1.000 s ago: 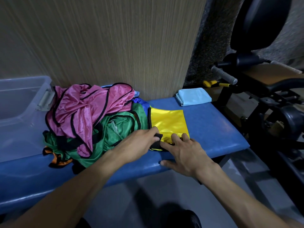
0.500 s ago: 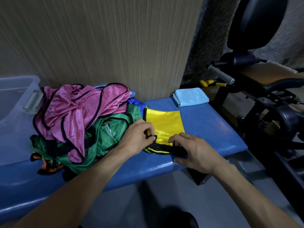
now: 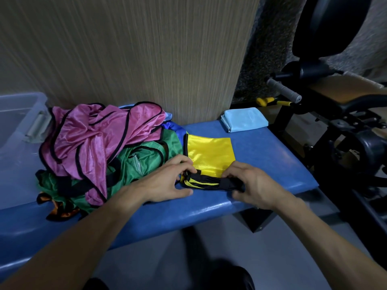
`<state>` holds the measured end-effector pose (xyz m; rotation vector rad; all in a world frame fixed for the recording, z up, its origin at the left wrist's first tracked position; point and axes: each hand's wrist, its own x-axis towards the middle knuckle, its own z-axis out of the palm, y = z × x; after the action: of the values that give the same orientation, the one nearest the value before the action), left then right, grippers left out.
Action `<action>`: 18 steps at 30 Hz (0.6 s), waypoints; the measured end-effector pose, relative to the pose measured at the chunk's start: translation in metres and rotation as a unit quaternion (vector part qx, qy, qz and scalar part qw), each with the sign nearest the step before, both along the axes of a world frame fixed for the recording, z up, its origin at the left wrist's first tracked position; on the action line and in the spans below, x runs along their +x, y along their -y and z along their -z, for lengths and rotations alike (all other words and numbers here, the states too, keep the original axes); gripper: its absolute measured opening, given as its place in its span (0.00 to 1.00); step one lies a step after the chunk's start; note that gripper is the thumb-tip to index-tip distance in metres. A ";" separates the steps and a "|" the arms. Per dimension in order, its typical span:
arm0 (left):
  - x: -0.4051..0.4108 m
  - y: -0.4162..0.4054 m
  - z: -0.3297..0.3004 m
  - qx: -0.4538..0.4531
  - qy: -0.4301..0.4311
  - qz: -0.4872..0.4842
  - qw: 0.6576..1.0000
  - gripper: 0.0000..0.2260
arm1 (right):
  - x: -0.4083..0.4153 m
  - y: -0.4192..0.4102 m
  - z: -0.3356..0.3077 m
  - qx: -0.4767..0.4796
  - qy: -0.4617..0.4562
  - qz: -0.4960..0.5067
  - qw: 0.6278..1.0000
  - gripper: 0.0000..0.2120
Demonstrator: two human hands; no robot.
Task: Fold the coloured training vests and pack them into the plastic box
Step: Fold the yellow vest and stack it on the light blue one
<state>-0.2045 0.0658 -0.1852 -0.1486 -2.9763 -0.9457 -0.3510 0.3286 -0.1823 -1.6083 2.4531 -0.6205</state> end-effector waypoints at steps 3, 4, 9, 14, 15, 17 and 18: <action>-0.002 -0.001 0.006 -0.013 -0.020 -0.011 1.000 0.18 | 0.004 0.005 0.003 -0.010 -0.022 0.022 0.999 0.16; -0.002 -0.001 0.007 -0.009 -0.024 -0.017 1.000 0.18 | 0.003 0.004 0.002 -0.021 -0.005 0.020 1.000 0.15; -0.002 -0.010 0.011 0.020 -0.059 -0.043 0.997 0.18 | -0.005 -0.012 -0.010 -0.050 0.134 0.043 0.989 0.09; 0.012 -0.033 0.015 0.007 -0.074 -0.021 0.997 0.26 | -0.007 -0.032 -0.025 -0.013 0.316 0.051 0.947 0.11; 0.014 -0.038 0.018 0.011 -0.074 -0.028 0.997 0.26 | -0.006 -0.035 -0.027 -0.013 0.347 0.054 0.936 0.13; 0.018 -0.047 0.020 0.028 -0.085 -0.059 0.994 0.22 | -0.005 -0.039 -0.028 -0.014 0.378 0.060 0.924 0.17; 0.018 -0.050 0.019 0.039 -0.092 -0.081 0.992 0.20 | -0.005 -0.038 -0.028 -0.017 0.382 0.066 0.922 0.18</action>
<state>-0.1863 0.1160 -0.2047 0.0055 -2.7309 -0.9695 -0.3555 0.3669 -0.1542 -0.9348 1.9549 -1.0685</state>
